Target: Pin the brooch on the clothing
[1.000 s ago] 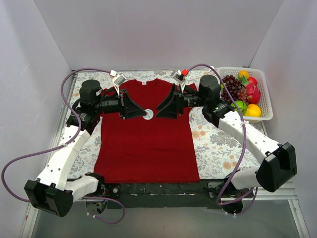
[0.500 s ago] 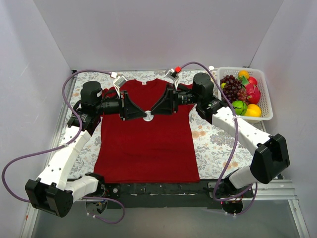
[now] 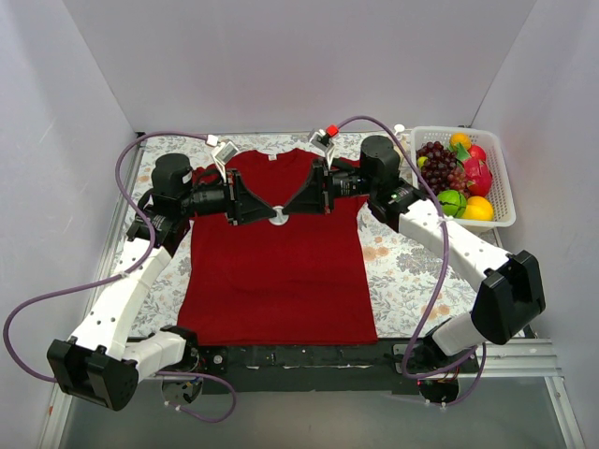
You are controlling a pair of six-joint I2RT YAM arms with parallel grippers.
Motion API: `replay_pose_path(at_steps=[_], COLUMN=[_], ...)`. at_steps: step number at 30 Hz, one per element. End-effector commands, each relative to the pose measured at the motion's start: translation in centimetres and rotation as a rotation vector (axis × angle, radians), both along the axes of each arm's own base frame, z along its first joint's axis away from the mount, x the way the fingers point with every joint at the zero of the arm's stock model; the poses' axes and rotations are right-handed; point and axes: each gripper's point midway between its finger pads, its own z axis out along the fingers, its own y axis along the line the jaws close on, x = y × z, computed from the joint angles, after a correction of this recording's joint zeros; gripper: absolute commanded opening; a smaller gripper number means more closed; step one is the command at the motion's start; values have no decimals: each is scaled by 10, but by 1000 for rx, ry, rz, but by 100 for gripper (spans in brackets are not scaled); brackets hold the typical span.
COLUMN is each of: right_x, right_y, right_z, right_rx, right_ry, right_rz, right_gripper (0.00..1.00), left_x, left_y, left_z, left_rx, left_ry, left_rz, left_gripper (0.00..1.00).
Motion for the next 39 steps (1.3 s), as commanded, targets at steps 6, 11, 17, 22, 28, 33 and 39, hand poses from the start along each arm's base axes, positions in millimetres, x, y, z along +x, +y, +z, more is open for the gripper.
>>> replay_pose_path(at_steps=[6, 11, 17, 22, 28, 33, 39], right_x=[12, 14, 10, 10, 12, 13, 12], right_y=[-12, -19, -23, -23, -24, -24, -26], right_z=[30, 36, 42, 46, 50, 51, 54], right_rx=[37, 81, 109, 120, 128, 132, 141], right_ry=[-95, -83, -69, -69, -76, -76, -80], right_rz=[-206, -283, -297, -302, -313, -319, -327], right_gripper=[1, 1, 1, 1, 1, 1, 1], left_x=[23, 24, 15, 13, 11, 13, 15], left_y=[11, 6, 0, -4, -8, -8, -9], left_z=[25, 20, 32, 37, 36, 33, 28], left_rx=[-19, -47, -136, -183, -189, -187, -182], left_ry=[-78, -31, -68, -53, -43, -33, -26], left_rz=[201, 183, 124, 83, 47, 52, 50], left_gripper=[74, 81, 69, 48, 35, 34, 31])
